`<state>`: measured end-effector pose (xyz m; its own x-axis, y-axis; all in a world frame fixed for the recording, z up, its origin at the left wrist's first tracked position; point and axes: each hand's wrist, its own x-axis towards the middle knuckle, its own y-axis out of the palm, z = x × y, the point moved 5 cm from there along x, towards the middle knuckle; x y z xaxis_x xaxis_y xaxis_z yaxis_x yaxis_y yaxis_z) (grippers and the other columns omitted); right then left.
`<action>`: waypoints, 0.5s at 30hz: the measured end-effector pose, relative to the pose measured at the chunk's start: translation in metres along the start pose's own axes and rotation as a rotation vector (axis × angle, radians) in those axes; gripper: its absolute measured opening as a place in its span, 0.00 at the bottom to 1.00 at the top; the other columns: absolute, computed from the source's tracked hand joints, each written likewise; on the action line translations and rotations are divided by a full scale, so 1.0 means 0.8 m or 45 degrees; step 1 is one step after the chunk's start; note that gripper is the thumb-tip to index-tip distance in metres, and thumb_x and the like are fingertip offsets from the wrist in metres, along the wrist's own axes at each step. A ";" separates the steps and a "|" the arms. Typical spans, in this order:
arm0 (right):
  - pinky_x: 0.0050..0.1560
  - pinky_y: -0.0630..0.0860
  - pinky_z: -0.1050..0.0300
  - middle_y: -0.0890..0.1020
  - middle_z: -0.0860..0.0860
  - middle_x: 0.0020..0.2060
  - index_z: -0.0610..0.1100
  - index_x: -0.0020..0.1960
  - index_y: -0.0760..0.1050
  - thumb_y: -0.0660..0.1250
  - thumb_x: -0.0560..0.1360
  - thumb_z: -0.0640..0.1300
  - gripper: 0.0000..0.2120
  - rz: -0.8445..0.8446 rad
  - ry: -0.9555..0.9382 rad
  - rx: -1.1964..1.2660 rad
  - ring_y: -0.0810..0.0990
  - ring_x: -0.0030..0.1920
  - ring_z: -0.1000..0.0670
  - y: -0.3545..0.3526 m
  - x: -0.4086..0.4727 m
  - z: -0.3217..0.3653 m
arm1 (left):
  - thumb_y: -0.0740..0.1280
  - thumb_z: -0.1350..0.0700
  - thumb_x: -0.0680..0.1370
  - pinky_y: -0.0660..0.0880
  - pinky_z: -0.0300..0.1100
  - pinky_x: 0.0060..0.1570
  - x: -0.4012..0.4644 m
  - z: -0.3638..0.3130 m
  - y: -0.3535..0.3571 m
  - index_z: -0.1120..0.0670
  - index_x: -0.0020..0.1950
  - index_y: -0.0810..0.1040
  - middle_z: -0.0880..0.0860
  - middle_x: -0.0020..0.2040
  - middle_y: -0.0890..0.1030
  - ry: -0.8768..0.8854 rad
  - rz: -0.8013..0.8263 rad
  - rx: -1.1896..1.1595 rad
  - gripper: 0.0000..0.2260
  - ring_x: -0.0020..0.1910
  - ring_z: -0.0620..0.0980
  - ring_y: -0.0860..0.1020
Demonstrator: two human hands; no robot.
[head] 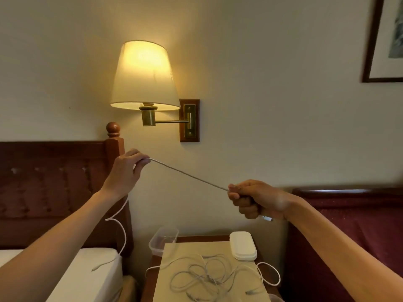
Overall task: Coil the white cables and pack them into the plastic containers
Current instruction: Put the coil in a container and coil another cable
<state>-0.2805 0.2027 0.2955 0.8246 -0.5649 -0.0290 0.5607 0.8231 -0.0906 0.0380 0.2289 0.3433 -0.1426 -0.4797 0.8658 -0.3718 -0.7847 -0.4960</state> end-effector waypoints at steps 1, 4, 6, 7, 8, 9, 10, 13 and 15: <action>0.25 0.55 0.63 0.60 0.54 0.26 0.47 0.36 0.69 0.52 0.83 0.50 0.19 -0.001 -0.039 0.057 0.55 0.25 0.56 0.002 -0.004 0.019 | 0.67 0.63 0.78 0.72 0.31 0.42 0.008 -0.001 -0.006 0.61 0.51 0.82 0.53 0.43 0.80 0.005 0.029 -0.004 0.05 0.39 0.48 0.77; 0.24 0.54 0.62 0.57 0.55 0.26 0.45 0.37 0.69 0.53 0.81 0.47 0.16 -0.043 -0.222 0.392 0.53 0.25 0.55 0.009 -0.014 0.072 | 0.63 0.63 0.80 0.76 0.42 0.42 0.019 -0.007 -0.014 0.55 0.50 0.80 0.50 0.40 0.80 -0.030 0.160 -0.034 0.07 0.40 0.45 0.78; 0.25 0.53 0.61 0.55 0.54 0.28 0.45 0.38 0.69 0.55 0.79 0.44 0.13 -0.080 -0.367 0.593 0.51 0.26 0.54 0.014 -0.017 0.097 | 0.58 0.61 0.82 0.73 0.40 0.42 0.019 -0.017 -0.015 0.54 0.49 0.78 0.49 0.37 0.79 -0.149 0.223 -0.124 0.09 0.37 0.43 0.76; 0.26 0.54 0.61 0.55 0.54 0.28 0.44 0.39 0.69 0.55 0.79 0.43 0.12 -0.094 -0.432 0.655 0.51 0.26 0.54 0.016 -0.017 0.106 | 0.56 0.60 0.83 0.71 0.41 0.41 0.018 -0.023 -0.013 0.54 0.48 0.77 0.50 0.35 0.77 -0.249 0.252 -0.229 0.10 0.35 0.43 0.75; 0.26 0.55 0.61 0.56 0.54 0.27 0.44 0.40 0.70 0.54 0.80 0.42 0.12 -0.103 -0.489 0.704 0.51 0.27 0.54 0.017 -0.015 0.113 | 0.55 0.58 0.84 0.70 0.42 0.40 0.016 -0.032 -0.010 0.56 0.47 0.75 0.51 0.34 0.76 -0.368 0.287 -0.380 0.12 0.33 0.44 0.73; 0.27 0.57 0.62 0.57 0.54 0.27 0.43 0.41 0.70 0.53 0.81 0.42 0.12 -0.113 -0.539 0.751 0.53 0.26 0.54 0.016 -0.012 0.118 | 0.53 0.56 0.84 0.70 0.43 0.38 0.013 -0.039 -0.004 0.57 0.46 0.74 0.52 0.32 0.73 -0.504 0.334 -0.550 0.13 0.31 0.46 0.71; 0.27 0.58 0.62 0.58 0.54 0.27 0.43 0.41 0.71 0.52 0.82 0.42 0.14 -0.124 -0.579 0.801 0.55 0.26 0.54 0.013 -0.009 0.122 | 0.53 0.55 0.85 0.69 0.44 0.35 0.009 -0.044 0.003 0.58 0.45 0.73 0.52 0.31 0.70 -0.648 0.395 -0.720 0.14 0.29 0.47 0.69; 0.27 0.62 0.63 0.59 0.54 0.27 0.43 0.43 0.72 0.53 0.84 0.44 0.14 -0.202 -0.631 0.898 0.59 0.25 0.55 -0.001 -0.002 0.131 | 0.55 0.51 0.84 0.59 0.39 0.22 0.004 -0.065 0.011 0.55 0.40 0.73 0.50 0.28 0.65 -0.870 0.730 -0.808 0.16 0.23 0.45 0.62; 0.27 0.65 0.64 0.61 0.54 0.27 0.43 0.45 0.72 0.54 0.84 0.45 0.13 -0.292 -0.624 0.851 0.61 0.25 0.55 -0.011 0.000 0.136 | 0.56 0.51 0.84 0.59 0.35 0.23 0.005 -0.093 0.006 0.53 0.37 0.74 0.48 0.27 0.67 -0.733 1.042 -0.630 0.17 0.23 0.42 0.63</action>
<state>-0.2772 0.2016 0.4047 0.5386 -0.7592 0.3654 0.5169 0.6402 0.5683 -0.0326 0.2522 0.3494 -0.1131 -0.9913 0.0670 -0.7028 0.0322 -0.7107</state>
